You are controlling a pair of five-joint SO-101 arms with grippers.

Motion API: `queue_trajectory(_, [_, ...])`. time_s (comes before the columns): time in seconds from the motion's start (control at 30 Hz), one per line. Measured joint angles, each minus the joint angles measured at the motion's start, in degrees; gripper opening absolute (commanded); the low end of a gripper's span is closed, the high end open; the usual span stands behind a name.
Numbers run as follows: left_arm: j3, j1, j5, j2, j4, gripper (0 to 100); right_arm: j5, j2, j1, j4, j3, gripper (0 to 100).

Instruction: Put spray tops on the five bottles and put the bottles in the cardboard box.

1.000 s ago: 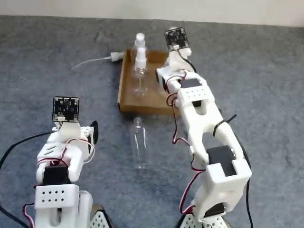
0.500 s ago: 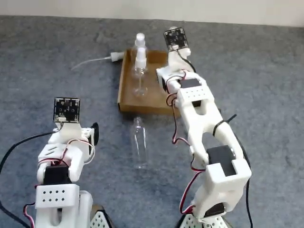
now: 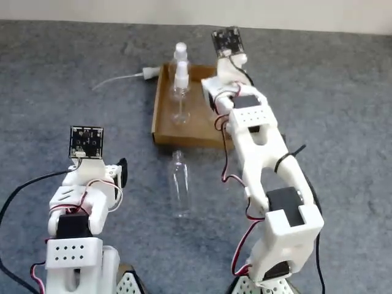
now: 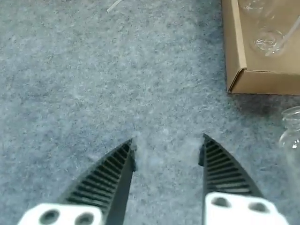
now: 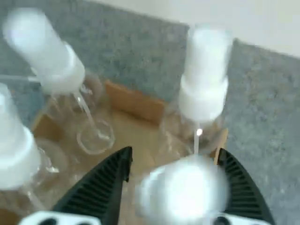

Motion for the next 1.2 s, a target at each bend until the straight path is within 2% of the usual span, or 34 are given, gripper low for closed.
queue_trajectory(0.13, [0.0,0.0,0.0,0.0,0.0,17,0.0,0.0,-1.6,5.5,-4.6,26.8])
queue_trajectory(0.33, [0.0,0.0,0.0,0.0,-0.2,17,0.0,0.0,-1.5,14.2,-11.3,26.8])
queue_trajectory(0.6, [0.0,0.0,0.0,0.0,-0.2,17,0.0,0.0,-1.6,30.7,-25.8,26.8])
queue_trajectory(0.97, [0.0,0.0,0.0,0.0,-0.2,17,0.1,0.0,-1.5,70.5,-44.7,26.7])
queue_trajectory(1.07, [0.0,0.0,0.0,0.0,-0.3,17,0.1,0.0,-0.3,72.4,-45.3,26.7])
queue_trajectory(1.2, [0.0,-1.2,0.0,0.0,-0.3,17,0.2,-4.4,5.5,72.6,-38.9,26.7])
